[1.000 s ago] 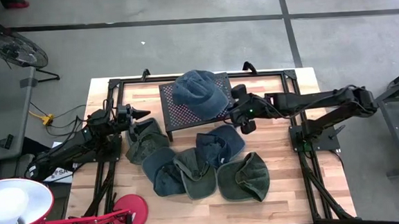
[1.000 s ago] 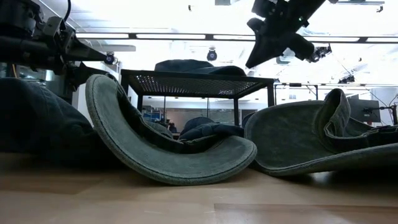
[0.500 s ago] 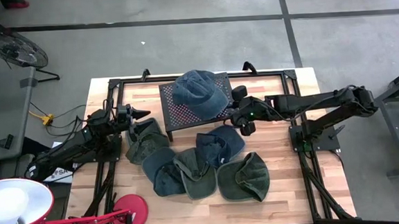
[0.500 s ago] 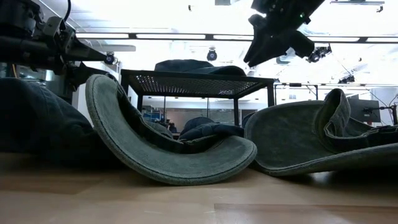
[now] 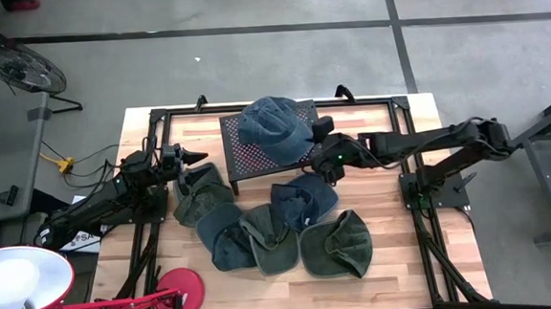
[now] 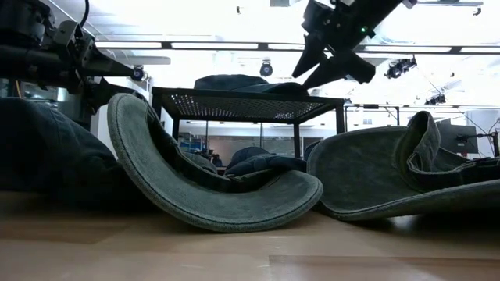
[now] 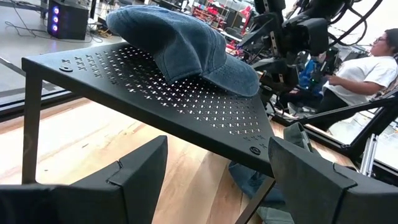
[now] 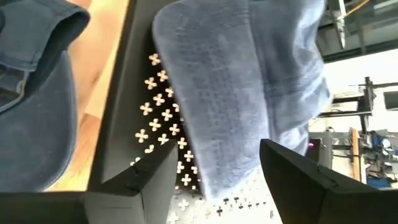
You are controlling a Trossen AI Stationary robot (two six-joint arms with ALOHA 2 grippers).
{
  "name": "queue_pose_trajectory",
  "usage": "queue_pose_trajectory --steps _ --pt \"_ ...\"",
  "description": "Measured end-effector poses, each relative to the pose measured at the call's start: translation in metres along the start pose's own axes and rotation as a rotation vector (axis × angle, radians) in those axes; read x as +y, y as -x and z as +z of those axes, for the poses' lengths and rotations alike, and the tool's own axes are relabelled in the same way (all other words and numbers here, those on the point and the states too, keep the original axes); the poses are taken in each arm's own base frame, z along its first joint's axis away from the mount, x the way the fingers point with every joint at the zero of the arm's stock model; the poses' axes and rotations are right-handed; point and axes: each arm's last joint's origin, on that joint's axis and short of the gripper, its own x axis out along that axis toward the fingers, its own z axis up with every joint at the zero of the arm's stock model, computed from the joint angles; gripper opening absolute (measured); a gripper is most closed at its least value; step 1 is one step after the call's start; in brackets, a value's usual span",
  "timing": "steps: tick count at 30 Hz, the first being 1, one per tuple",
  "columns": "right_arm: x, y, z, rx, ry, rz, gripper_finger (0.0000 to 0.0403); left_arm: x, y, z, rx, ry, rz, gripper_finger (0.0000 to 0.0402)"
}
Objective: Pick & Place hat
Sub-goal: Stack the dark blue cap on the shelf
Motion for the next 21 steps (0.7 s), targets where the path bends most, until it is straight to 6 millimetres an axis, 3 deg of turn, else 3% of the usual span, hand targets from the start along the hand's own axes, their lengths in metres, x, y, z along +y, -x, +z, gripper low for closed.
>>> queue_pose_trajectory --steps 12,21 --pt "0.004 -0.014 0.002 0.026 0.011 -0.007 0.0214 0.000 0.000 0.000 -0.001 0.000 0.000 0.0276" --pt "0.003 -0.014 0.000 0.078 0.013 -0.058 0.0118 0.000 0.000 0.000 -0.001 0.000 0.001 0.0276"
